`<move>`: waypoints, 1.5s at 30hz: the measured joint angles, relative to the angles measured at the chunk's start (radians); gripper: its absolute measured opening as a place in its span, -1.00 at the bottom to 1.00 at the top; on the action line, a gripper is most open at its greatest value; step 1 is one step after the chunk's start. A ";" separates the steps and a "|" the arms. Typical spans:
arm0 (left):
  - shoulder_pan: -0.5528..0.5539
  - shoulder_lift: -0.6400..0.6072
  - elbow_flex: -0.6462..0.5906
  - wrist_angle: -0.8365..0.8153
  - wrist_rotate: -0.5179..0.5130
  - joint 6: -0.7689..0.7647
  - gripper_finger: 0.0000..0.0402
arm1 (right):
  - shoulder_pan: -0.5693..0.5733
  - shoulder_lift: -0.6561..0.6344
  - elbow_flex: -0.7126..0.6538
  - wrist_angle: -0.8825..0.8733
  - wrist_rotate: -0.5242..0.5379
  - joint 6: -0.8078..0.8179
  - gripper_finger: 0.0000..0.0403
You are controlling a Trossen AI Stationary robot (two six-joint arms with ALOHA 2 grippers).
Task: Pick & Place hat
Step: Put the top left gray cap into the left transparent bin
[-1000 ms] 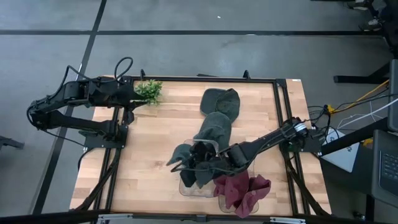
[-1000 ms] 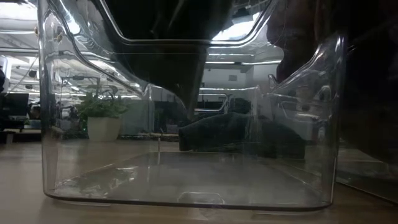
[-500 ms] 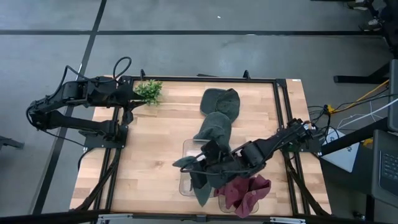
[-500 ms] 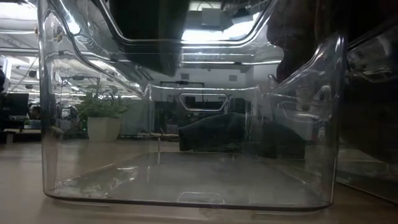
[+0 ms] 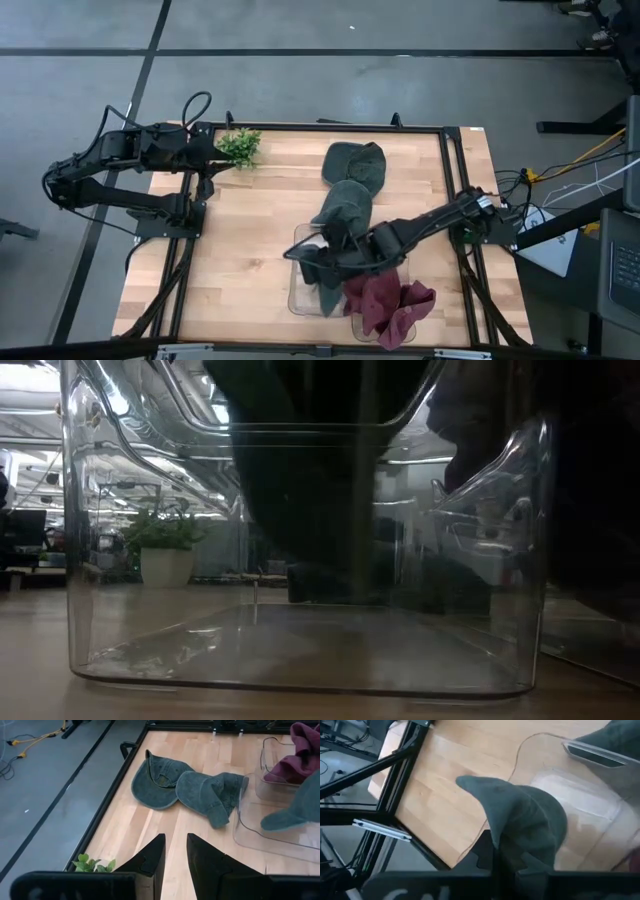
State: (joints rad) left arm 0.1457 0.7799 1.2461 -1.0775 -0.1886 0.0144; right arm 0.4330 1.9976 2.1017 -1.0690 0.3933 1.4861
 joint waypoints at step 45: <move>0.000 -0.010 -0.001 0.002 -0.003 0.044 -0.63 | -0.134 0.089 -0.063 0.451 -0.274 -0.080 -0.89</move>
State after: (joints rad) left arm 0.1458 0.7700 1.2453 -1.0752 -0.1921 0.0582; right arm 0.2989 2.0865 2.0384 -0.6177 0.1192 1.4062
